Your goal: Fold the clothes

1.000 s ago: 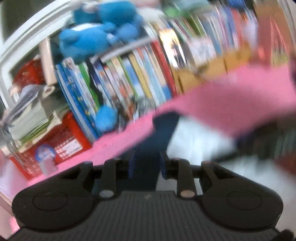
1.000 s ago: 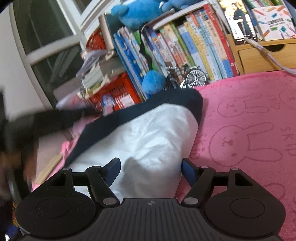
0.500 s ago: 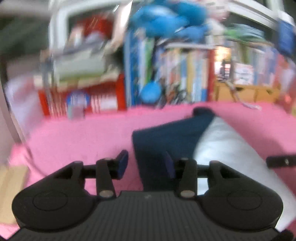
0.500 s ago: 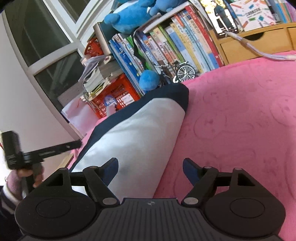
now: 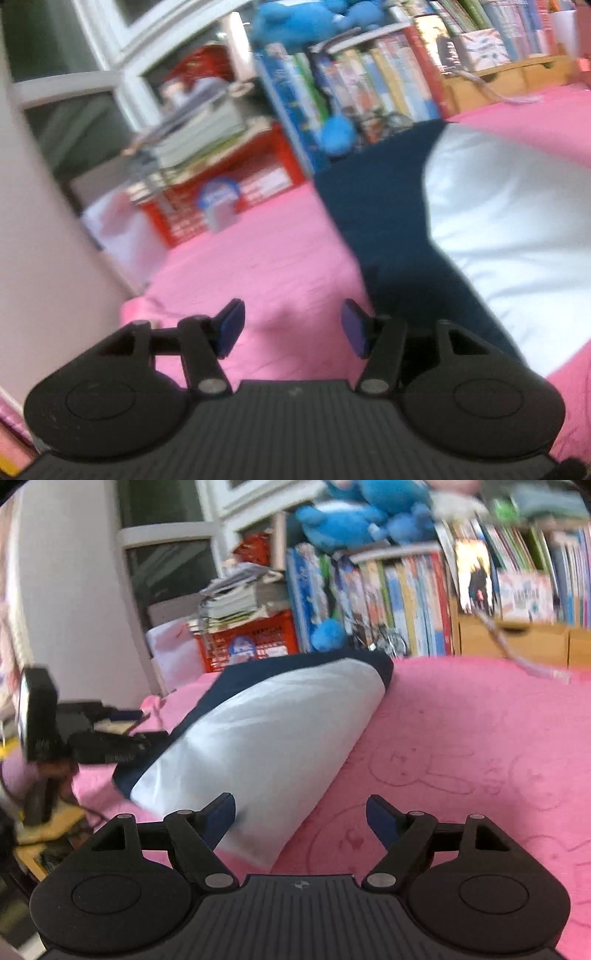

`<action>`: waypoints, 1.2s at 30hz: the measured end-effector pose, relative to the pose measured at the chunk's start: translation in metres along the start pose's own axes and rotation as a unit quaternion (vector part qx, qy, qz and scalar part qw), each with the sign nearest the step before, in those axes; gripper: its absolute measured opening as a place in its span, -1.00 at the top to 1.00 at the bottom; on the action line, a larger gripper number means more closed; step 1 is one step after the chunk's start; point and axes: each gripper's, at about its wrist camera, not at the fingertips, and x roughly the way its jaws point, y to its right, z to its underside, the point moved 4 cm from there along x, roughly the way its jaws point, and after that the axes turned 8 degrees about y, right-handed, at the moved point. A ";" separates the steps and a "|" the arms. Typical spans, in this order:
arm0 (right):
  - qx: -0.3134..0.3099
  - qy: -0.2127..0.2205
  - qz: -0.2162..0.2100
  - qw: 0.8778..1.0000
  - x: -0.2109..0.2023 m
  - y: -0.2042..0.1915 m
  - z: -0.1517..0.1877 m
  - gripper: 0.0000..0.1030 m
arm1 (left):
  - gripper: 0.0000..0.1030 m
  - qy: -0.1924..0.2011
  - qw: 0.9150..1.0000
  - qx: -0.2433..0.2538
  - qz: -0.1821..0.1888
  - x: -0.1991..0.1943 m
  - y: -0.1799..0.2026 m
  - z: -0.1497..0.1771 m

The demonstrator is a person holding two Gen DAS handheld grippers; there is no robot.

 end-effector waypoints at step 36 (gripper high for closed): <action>-0.101 -0.017 0.095 0.990 0.010 -0.024 0.017 -0.29 | -0.30 -0.040 0.987 -0.099 0.121 -0.002 0.015 0.035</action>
